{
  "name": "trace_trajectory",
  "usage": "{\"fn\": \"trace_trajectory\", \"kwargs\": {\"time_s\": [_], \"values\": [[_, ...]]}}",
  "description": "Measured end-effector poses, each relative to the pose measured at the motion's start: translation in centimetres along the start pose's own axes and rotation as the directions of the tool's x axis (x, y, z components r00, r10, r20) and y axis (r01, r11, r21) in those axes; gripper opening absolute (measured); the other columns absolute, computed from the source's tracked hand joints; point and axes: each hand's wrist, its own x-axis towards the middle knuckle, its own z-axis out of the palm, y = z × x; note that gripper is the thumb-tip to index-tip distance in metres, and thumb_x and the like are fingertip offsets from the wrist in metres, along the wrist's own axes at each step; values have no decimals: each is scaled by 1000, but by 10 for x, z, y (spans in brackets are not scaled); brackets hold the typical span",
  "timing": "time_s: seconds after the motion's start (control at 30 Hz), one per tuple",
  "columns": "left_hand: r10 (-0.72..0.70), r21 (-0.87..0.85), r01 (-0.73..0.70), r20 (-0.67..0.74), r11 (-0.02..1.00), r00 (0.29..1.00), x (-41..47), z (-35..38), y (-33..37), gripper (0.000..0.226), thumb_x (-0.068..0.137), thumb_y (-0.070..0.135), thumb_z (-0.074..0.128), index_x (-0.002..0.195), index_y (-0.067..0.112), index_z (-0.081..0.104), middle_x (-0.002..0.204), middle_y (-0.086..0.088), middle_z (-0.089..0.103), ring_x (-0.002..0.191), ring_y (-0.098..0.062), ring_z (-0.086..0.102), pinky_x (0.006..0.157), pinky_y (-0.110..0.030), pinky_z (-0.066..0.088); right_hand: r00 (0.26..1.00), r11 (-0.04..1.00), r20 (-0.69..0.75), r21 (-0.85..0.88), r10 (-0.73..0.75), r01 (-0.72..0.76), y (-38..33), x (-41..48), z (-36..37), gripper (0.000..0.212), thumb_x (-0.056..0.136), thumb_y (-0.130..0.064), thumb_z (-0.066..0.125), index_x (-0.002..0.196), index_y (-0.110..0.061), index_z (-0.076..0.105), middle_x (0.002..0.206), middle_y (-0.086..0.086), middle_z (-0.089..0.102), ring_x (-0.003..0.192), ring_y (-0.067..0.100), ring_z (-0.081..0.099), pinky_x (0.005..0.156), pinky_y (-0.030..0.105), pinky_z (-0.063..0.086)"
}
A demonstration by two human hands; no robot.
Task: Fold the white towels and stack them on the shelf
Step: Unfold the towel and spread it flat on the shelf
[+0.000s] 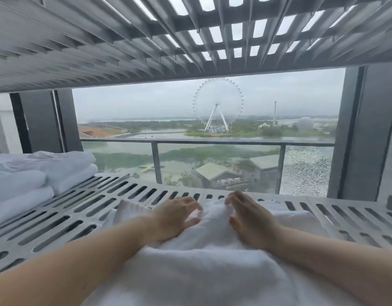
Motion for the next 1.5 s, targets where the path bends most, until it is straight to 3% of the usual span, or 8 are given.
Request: {"fn": "trace_trajectory", "kwargs": {"time_s": [0.1,0.23,0.47,0.73,0.9,1.07,1.33,1.5], "values": [[-28,-112,40,105,993,994,9,14,-2,45,98,42,33,140,25,32,145,4,34,132,-14,32,108,-28,25,979,975,142,149,146,-167,11,-3,3,48,91,-27,45,134,-10,29,137,8,33,122,23,42,96,24,31],[-135,-192,156,119,969,984,10,23,-14,42,96,44,37,134,26,34,140,2,33,133,-16,27,109,-36,25,915,975,373,97,151,-201,31,-4,4,60,93,-47,31,145,-27,8,154,-6,19,139,10,19,115,33,7],[-267,-123,288,163,950,950,23,16,-21,26,96,39,36,102,15,42,119,-3,38,117,-18,35,100,-37,33,846,973,509,62,159,-221,50,29,9,53,96,-49,16,145,-29,17,154,-6,18,141,9,12,114,35,4],[-312,260,255,210,931,926,53,-5,-33,31,96,31,34,120,12,43,125,-5,41,119,-23,40,92,-44,37,870,963,437,35,227,-268,52,85,17,32,91,-36,46,117,-18,51,119,4,55,106,20,49,84,29,36],[-355,54,351,87,935,931,51,26,-19,25,93,24,30,110,11,44,116,-6,44,114,-25,41,96,-47,37,945,956,243,140,221,-259,52,72,42,17,86,-41,50,84,-24,48,97,-3,48,95,17,50,83,32,40],[-348,-38,349,25,936,937,45,28,-23,31,95,43,36,107,16,47,115,-1,48,110,-19,47,91,-42,40,973,976,173,129,153,-176,57,70,44,19,83,-38,51,93,-22,49,93,-7,43,92,16,46,78,29,37],[-496,-104,485,-179,868,850,47,28,-16,18,96,33,38,100,18,47,105,-1,57,95,-23,55,79,-36,40,987,983,107,126,120,-134,52,67,41,9,82,-33,54,85,-25,50,88,-8,48,82,13,44,71,28,37],[-479,-63,481,-270,874,835,50,33,-15,13,97,33,37,90,22,36,102,-2,61,93,-25,57,71,-34,33,1000,1000,-23,-14,-12,11,54,76,26,13,91,-29,49,90,-16,50,92,3,59,78,27,57,59,31,38]]}}
